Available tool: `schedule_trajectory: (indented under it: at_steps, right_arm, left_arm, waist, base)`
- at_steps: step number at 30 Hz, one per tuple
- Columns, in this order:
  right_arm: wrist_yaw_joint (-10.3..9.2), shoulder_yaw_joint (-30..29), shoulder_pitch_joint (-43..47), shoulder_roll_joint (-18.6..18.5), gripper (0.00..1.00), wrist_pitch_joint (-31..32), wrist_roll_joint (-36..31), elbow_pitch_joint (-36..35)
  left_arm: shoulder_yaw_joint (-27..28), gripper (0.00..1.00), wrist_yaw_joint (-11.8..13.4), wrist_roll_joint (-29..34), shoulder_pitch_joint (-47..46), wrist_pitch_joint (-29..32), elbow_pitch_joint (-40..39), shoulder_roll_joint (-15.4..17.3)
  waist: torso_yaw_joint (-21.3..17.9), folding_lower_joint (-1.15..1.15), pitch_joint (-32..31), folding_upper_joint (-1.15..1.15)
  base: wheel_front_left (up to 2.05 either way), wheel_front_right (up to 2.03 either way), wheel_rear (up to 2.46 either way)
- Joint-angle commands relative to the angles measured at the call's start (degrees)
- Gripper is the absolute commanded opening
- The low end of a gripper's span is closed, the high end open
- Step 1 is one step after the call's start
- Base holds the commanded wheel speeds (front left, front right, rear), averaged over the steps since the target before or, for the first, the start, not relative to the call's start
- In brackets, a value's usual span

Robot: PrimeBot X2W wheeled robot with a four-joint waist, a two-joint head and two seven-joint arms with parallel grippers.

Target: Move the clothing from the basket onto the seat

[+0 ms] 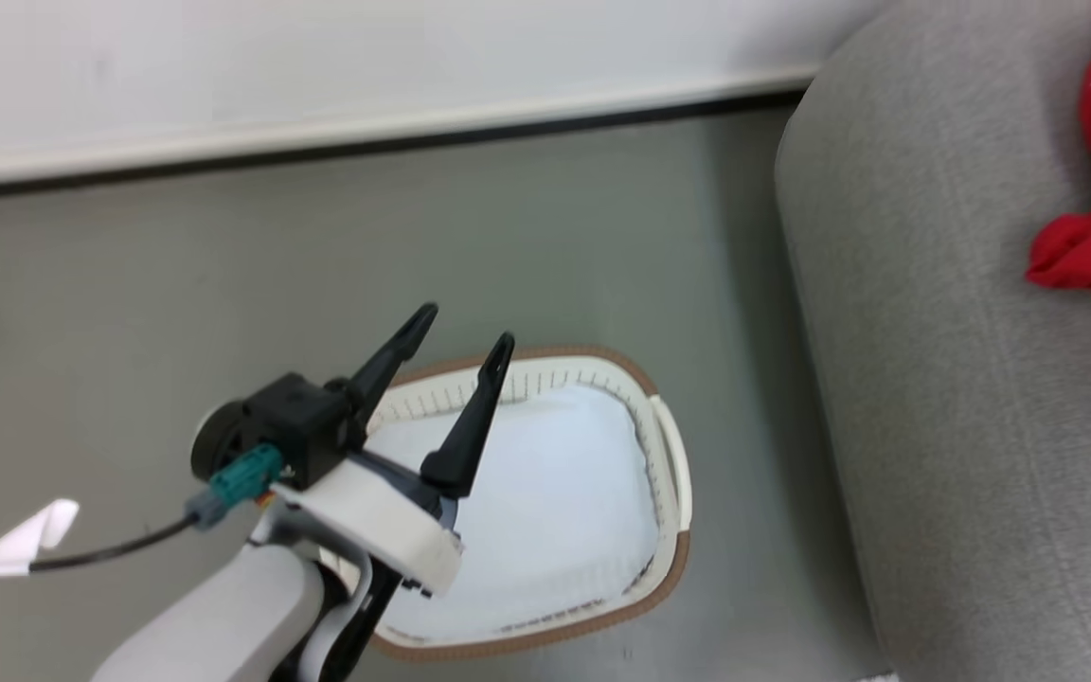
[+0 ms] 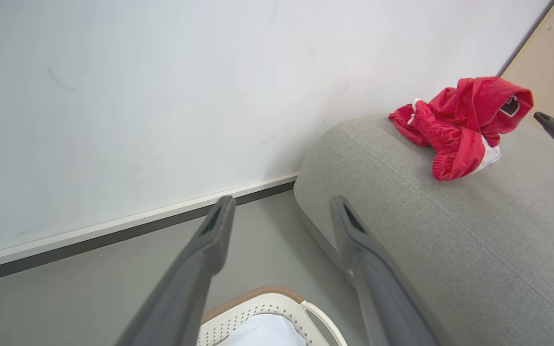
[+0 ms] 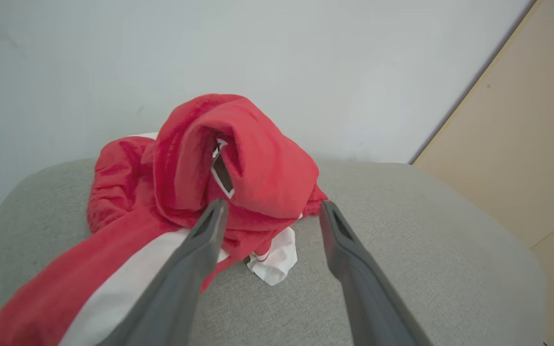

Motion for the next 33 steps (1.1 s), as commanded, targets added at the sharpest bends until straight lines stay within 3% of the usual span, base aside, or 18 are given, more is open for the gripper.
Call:
schedule_trajectory:
  at_steps: [1, 10, 17, 23, 33]
  right_arm:
    - [-0.15, 1.7, 3.8, 1.2, 1.00, -0.6, 1.6, -1.7]
    - [-0.15, 13.5, 17.0, 3.2, 1.00, -0.9, 9.9, -10.6]
    - [-0.15, 25.1, 27.8, 4.1, 1.00, -0.8, 16.5, -17.4]
    - [-0.15, 31.5, 35.7, 5.2, 1.00, -0.8, 21.1, -20.8]
    - [-0.15, 37.9, 44.3, 5.3, 1.00, -0.8, 29.8, -23.2]
  left_arm:
    - [0.4, 1.00, 0.2, -0.8, 2.3, -1.5, 0.8, 0.0]
    - [4.4, 1.00, 2.1, -3.2, 10.9, -5.3, 4.3, -1.7]
    - [11.2, 1.00, 3.0, 0.5, 20.1, -5.6, 5.6, -2.7]
    - [18.5, 1.00, 0.1, 6.4, 27.8, -5.6, 6.2, -4.8]
    - [34.0, 1.00, -4.8, 11.3, 37.0, -5.6, 10.6, -13.1]
  waist:
    - [-1.0, 0.00, -5.6, 0.00]
    - [1.3, 0.00, -15.7, 0.00]
    - [3.8, 0.00, -21.4, 0.00]
    - [5.9, 0.00, -24.8, 0.00]
    - [7.5, 0.00, -26.9, 0.00]
  base:
    - [0.00, 0.00, 0.00]
    - [0.00, 0.00, 0.00]
    - [0.00, 0.00, 0.00]
    - [0.00, 0.00, 0.00]
    - [0.00, 0.00, 0.00]
